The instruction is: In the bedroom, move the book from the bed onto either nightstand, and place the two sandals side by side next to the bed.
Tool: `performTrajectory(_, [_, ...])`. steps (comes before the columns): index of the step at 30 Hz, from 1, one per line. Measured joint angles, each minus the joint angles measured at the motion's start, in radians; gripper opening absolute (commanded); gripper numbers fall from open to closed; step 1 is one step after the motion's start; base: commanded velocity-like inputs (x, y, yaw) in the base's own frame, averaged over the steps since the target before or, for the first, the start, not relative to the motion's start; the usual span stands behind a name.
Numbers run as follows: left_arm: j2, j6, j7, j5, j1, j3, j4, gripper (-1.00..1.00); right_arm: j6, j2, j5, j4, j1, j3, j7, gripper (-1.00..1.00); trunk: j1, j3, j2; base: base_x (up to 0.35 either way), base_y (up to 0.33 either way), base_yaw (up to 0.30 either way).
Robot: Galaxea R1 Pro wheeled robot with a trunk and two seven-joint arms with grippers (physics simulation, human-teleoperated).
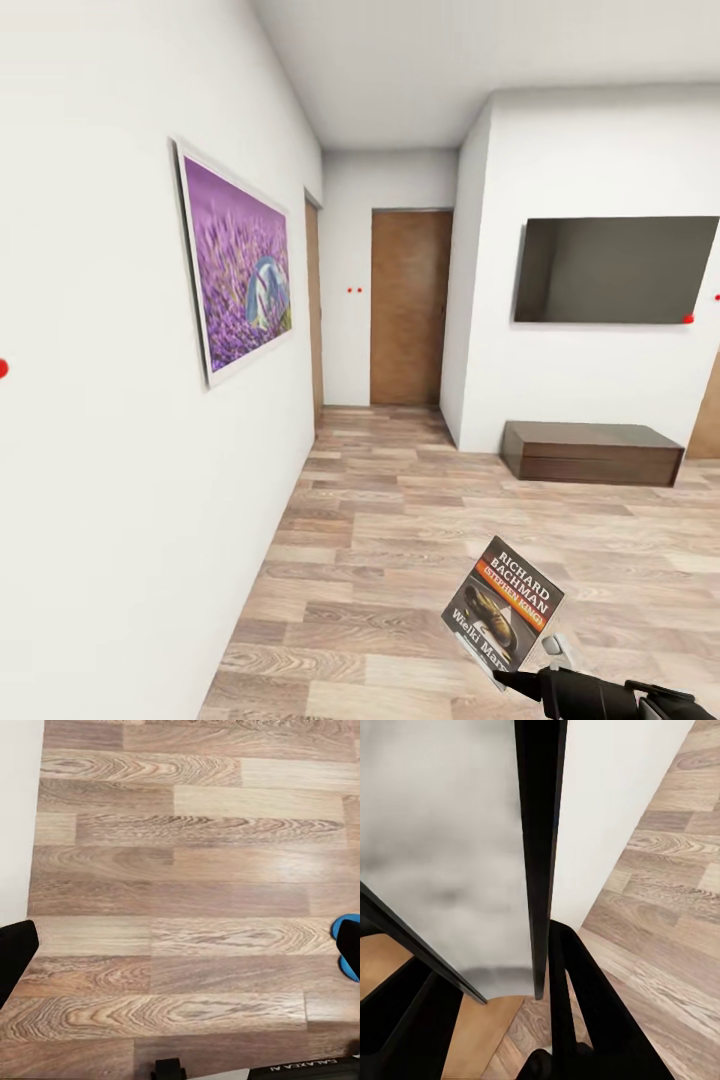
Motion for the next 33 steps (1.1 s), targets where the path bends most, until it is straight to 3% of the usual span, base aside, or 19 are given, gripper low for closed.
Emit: performTrajectory(33, [-0.001, 0.000, 0.000, 0.000, 0.000, -0.001, 0.000, 1.00, 0.000, 0.000, 0.000, 0.000, 0.000, 0.000, -0.002, -1.00, 0.000, 0.041, 0.000, 0.000, 0.000, 0.212])
